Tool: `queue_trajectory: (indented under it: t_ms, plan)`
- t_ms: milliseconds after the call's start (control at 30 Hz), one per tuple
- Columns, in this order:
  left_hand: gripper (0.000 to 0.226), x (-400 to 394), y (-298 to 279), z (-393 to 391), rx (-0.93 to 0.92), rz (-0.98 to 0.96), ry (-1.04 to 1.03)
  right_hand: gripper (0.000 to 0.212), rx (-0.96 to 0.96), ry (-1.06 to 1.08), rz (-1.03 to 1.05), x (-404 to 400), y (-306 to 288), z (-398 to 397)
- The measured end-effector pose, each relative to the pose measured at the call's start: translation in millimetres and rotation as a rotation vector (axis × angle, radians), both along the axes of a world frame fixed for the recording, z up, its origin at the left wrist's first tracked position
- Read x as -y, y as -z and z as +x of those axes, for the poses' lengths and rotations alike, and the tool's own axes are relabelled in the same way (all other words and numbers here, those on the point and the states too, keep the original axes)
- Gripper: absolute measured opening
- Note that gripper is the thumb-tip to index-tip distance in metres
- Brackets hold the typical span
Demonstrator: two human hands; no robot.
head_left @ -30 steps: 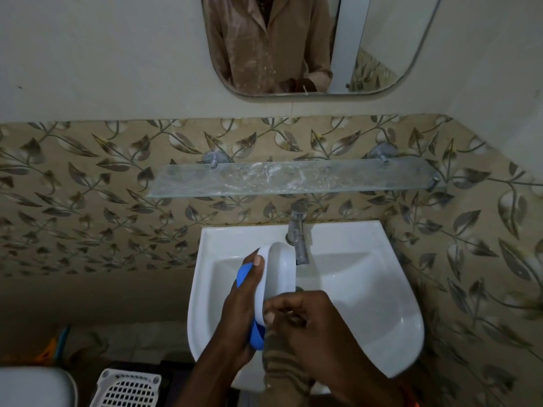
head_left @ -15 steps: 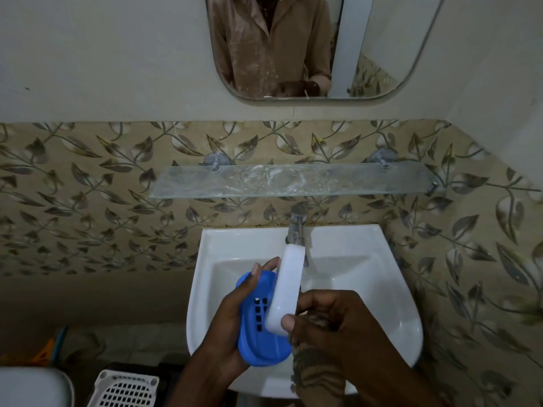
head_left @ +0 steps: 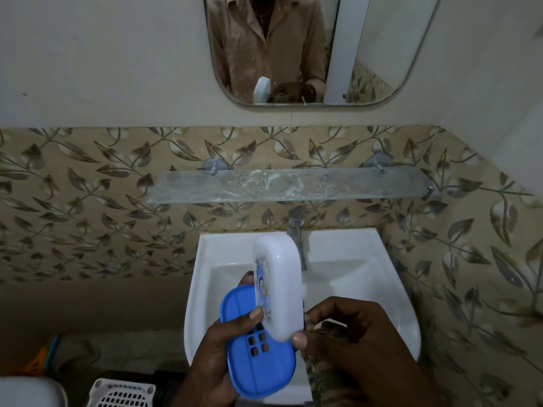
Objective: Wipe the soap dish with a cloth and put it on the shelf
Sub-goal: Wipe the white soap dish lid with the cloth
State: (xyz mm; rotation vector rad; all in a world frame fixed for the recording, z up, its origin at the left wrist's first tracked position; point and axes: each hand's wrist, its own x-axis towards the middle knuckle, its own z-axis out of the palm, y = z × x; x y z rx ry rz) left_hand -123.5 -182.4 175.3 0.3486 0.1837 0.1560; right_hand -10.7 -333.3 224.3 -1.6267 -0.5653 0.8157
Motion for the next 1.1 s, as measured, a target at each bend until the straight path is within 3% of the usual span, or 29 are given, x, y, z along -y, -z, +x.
queue_trajectory:
  t_ms: [67,200,333,467,533,667,800,933,1100]
  plan:
    - [0.085,3.8,5.2,-1.3,-0.019,-0.028,0.012,0.036,-0.010,-0.011,-0.001,2.0,-1.2,0.3]
    - [0.048,13.9,3.3,-4.4,0.073,-0.040,0.132,0.039,-0.019,-0.018,0.035,0.9,-3.6,0.4]
    - [0.076,7.3,13.1,-7.1,-0.111,0.062,-0.016,0.036,-0.214,-0.055,0.116,2.1,-4.1,8.2]
    - [0.077,1.7,13.3,-6.2,-0.031,0.080,0.022,0.031,-0.324,-0.105,0.119,4.6,-6.7,8.8]
    - [0.086,1.8,18.7,-8.9,-0.045,0.059,0.033,0.019,-0.281,-0.127,0.096,3.8,-8.0,5.4]
    - [0.097,1.3,20.0,-14.6,-0.054,0.028,0.079,0.015,-0.136,-0.084,0.053,2.5,-6.3,-3.7]
    - [0.113,4.5,16.5,-13.6,-0.160,0.003,-0.023,0.029,-0.041,-0.052,0.040,8.0,-11.3,-4.5]
    - [0.120,2.6,6.1,-12.0,-0.252,0.004,-0.046,0.016,0.053,0.109,0.160,21.4,-23.5,2.9]
    - [0.119,6.9,-0.8,-6.9,-0.240,0.036,-0.008,0.014,0.614,0.170,0.347,5.1,-28.3,3.3]
